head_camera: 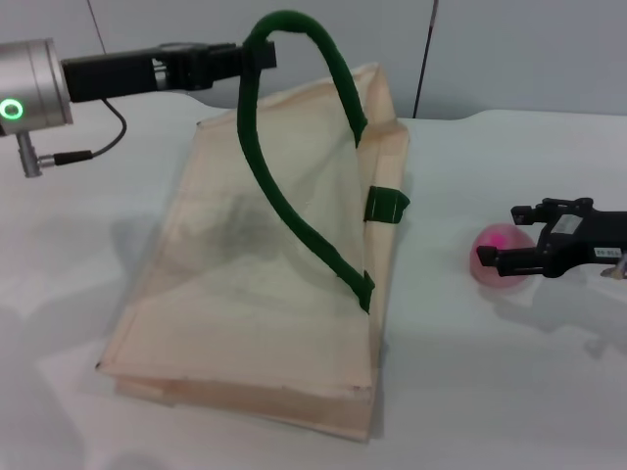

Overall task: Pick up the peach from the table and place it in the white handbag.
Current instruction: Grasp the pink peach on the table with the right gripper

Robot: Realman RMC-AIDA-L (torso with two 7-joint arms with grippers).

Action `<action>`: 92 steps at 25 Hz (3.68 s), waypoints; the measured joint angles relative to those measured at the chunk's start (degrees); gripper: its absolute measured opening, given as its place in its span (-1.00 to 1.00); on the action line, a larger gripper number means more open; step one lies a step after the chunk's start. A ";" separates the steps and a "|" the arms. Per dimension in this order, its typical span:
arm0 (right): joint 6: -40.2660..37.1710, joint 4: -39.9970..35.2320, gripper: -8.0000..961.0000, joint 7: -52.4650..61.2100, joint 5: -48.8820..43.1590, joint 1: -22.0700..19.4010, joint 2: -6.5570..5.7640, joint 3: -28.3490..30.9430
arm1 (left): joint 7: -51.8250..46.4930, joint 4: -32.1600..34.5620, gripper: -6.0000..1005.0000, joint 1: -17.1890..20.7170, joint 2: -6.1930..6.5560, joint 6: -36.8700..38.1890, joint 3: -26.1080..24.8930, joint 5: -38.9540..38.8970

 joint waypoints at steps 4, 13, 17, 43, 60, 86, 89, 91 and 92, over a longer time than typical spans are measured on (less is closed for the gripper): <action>-0.83 0.70 0.85 0.26 -0.10 0.44 0.00 -0.84 | 0.02 0.00 -0.76 0.05 0.37 1.94 0.00 -1.73; -6.48 3.52 0.85 2.47 -0.66 2.05 -0.04 -5.88 | 0.03 0.00 -0.76 0.22 0.63 3.00 0.00 -2.65; -7.00 3.48 0.85 3.46 -2.26 2.21 -0.05 -6.25 | 0.03 0.00 -0.76 0.30 0.65 3.06 0.00 -2.68; -6.99 2.73 0.36 4.06 -2.97 2.31 0.06 -6.66 | 0.03 0.00 -0.76 0.81 0.74 2.97 0.00 -2.81; -6.95 1.37 0.15 4.16 -2.43 1.78 0.05 -6.17 | 0.04 0.01 -0.76 1.50 0.74 2.97 -0.03 -4.04; -6.57 0.77 -0.21 4.16 -2.46 1.69 0.05 -6.17 | 0.04 0.01 -0.73 1.53 0.83 3.06 0.00 -4.13; -6.76 0.21 -0.23 4.14 -2.40 1.68 0.04 -5.65 | 0.04 0.00 -0.72 1.61 0.83 3.06 0.00 -4.13; -6.76 -0.60 -0.24 4.08 -2.16 1.55 0.05 -5.01 | 0.04 0.00 -0.72 1.63 0.83 3.06 0.01 -4.13; -6.68 -0.99 -0.24 4.07 -2.01 1.47 0.05 -4.84 | 0.04 0.01 -0.72 1.63 0.83 3.06 0.00 -4.13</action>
